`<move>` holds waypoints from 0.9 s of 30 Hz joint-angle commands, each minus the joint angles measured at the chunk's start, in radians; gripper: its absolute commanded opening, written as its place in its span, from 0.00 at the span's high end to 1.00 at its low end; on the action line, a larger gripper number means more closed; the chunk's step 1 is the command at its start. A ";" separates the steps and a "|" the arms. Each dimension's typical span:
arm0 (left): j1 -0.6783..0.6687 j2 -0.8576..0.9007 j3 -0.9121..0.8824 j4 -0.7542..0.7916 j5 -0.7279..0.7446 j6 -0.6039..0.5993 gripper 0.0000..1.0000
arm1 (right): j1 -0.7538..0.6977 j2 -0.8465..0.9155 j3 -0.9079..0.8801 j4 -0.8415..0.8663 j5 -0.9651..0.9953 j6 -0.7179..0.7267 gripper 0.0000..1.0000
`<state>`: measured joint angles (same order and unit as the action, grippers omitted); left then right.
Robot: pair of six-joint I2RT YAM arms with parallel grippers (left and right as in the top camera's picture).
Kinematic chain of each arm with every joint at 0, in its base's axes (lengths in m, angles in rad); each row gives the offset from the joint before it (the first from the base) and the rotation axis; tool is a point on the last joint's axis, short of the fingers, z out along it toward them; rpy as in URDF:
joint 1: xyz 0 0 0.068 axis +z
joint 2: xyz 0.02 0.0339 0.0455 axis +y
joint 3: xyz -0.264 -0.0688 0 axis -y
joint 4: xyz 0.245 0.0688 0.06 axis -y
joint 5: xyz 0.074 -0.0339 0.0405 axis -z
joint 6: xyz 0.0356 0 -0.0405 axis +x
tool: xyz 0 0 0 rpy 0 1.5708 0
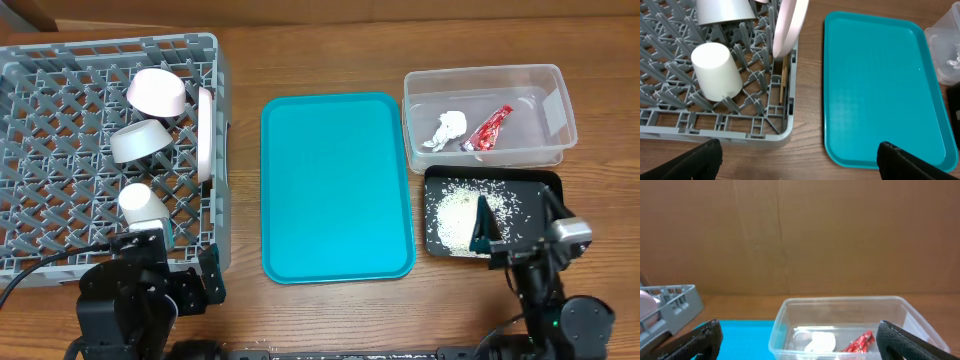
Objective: Sort waste into correct bins and load items into the dishwasher
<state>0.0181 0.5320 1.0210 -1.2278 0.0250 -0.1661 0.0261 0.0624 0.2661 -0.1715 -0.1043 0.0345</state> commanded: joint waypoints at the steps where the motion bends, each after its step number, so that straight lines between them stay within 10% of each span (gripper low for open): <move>1: -0.006 -0.010 -0.004 0.001 -0.006 -0.014 0.00 | 0.005 -0.060 -0.120 0.101 -0.002 -0.009 0.00; 27: -0.006 -0.010 -0.004 0.001 -0.006 -0.014 0.00 | 0.005 -0.058 -0.258 0.098 -0.001 -0.006 0.00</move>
<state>0.0181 0.5320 1.0206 -1.2278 0.0250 -0.1661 0.0269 0.0147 0.0181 -0.0795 -0.1070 0.0288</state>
